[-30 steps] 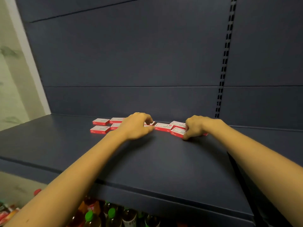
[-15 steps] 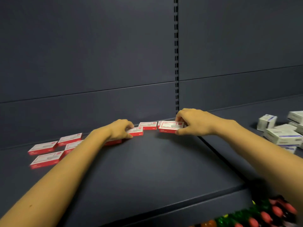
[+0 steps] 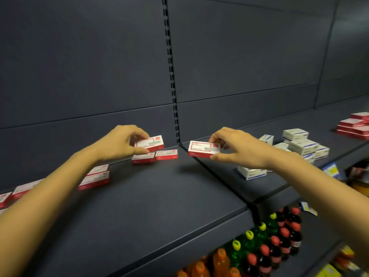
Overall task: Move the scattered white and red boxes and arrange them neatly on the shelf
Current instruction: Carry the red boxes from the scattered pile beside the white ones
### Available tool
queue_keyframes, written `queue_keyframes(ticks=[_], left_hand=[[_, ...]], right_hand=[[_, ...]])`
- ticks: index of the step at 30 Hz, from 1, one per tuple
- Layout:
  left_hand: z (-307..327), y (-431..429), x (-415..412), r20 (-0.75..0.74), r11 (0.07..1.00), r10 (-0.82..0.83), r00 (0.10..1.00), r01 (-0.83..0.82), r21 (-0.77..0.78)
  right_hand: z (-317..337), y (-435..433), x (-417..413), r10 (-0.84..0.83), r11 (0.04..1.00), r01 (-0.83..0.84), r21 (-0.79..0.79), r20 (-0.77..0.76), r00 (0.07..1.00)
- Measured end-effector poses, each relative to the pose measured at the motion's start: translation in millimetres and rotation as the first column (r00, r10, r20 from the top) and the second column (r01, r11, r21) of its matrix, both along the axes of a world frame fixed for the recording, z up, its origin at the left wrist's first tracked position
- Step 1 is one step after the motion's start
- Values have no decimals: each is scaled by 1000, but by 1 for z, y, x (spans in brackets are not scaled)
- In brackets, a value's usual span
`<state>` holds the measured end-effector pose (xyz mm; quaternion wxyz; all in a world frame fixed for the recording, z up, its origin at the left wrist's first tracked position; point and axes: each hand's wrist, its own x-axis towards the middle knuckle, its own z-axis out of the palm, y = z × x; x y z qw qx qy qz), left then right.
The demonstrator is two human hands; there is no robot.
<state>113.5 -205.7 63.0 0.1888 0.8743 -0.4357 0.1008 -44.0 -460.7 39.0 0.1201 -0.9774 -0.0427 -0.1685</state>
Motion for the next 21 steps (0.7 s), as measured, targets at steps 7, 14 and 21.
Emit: queue_keyframes(ticks=[7, 14, 21], left_hand=[[12, -86, -71, 14, 990, -108, 994, 109, -86], [8, -188, -144, 10, 965, -151, 988, 150, -213], [-12, -298, -208, -22, 954, -206, 978, 195, -229]], right_hand=[[6, -71, -64, -57, 998, 58, -20, 47, 997], [6, -171, -142, -128, 992, 128, -20, 29, 991], [-7, -272, -213, -198, 977, 198, -84, 12, 980]])
